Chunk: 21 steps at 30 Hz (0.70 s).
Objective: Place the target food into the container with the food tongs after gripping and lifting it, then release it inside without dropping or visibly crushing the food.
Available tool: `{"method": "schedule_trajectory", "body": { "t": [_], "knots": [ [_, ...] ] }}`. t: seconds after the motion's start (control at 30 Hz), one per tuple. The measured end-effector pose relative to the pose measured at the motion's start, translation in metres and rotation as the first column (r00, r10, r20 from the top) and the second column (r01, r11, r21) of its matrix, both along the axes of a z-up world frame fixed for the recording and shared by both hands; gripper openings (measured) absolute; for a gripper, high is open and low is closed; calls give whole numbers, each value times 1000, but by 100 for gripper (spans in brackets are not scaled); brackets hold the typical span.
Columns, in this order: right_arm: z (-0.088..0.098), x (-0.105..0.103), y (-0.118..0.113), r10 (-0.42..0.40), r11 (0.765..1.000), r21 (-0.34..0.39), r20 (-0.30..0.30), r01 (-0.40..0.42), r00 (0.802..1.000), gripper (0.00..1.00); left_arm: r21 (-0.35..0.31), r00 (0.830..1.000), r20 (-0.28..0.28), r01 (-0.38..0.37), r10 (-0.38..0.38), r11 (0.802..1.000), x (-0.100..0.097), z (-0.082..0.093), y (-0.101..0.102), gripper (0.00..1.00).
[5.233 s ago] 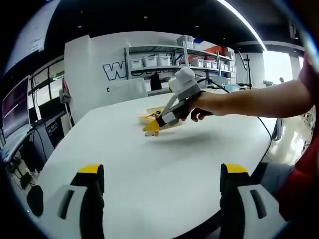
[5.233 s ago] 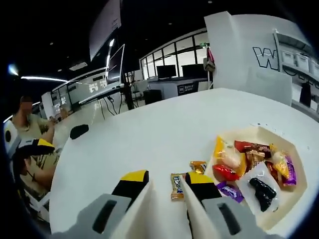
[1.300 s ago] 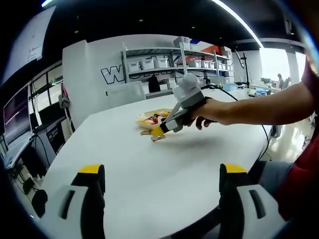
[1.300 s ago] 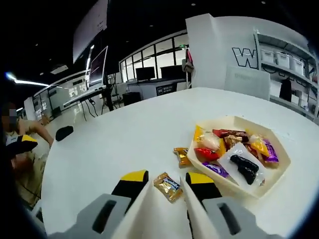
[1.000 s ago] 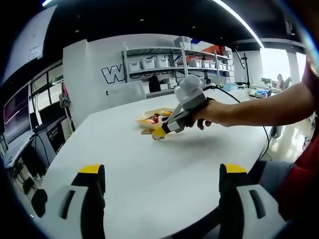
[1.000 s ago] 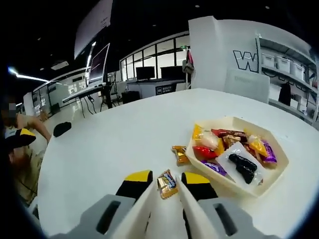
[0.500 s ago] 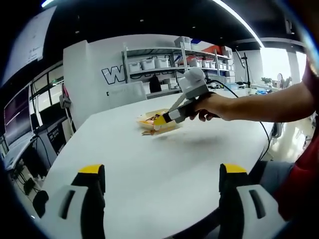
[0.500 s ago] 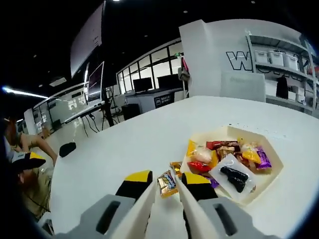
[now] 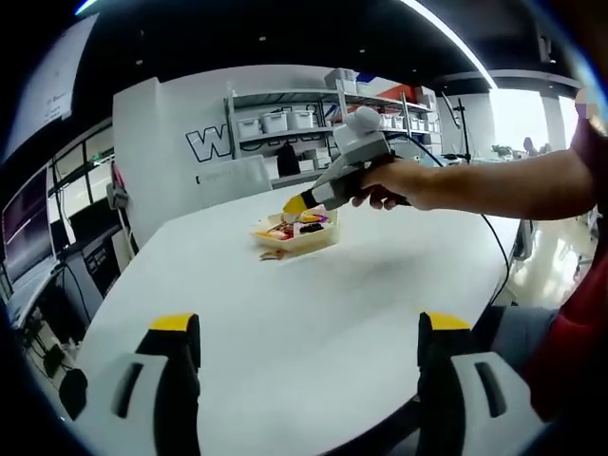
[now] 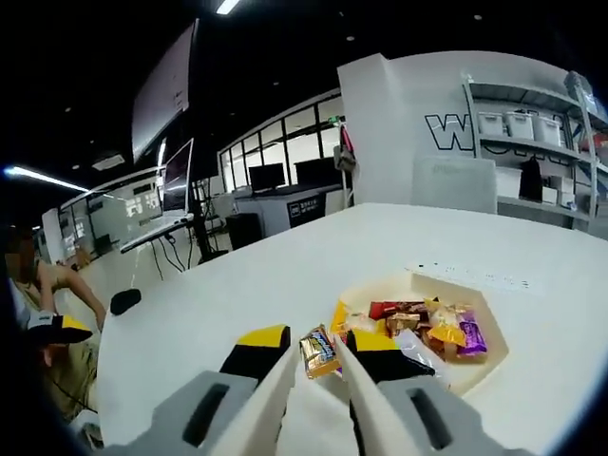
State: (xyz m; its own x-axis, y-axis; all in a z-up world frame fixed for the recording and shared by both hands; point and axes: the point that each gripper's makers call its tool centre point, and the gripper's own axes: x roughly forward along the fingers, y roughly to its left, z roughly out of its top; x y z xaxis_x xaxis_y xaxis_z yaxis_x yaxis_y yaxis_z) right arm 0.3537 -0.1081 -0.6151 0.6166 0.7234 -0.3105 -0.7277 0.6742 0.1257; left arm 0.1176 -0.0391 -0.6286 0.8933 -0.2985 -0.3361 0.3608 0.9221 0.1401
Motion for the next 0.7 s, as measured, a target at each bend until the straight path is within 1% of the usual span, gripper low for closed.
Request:
{"method": "schedule_trajectory", "body": {
  "t": [0.3, 0.5, 0.6, 0.7],
  "knots": [
    [5, 15, -8, -11, 1000, -23, 19, 11, 1000, 18, 2, 1000, 0, 5, -5, 1000, 2, 0, -2, 92],
    [5, 26, -12, -22, 999, -37, 28, 23, 999, 18, 8, 1000, -3, 0, 0, 1000, 4, -1, 1, 92],
    [7, 30, -13, -26, 999, -31, 27, 27, 999, 18, 2, 1000, -3, -5, 5, 1000, 5, 0, 2, 92],
    [8, 34, -13, -28, 999, -38, 39, 30, 999, 18, 5, 1000, -5, -9, 9, 1000, 5, -1, 4, 92]
  ]
}}
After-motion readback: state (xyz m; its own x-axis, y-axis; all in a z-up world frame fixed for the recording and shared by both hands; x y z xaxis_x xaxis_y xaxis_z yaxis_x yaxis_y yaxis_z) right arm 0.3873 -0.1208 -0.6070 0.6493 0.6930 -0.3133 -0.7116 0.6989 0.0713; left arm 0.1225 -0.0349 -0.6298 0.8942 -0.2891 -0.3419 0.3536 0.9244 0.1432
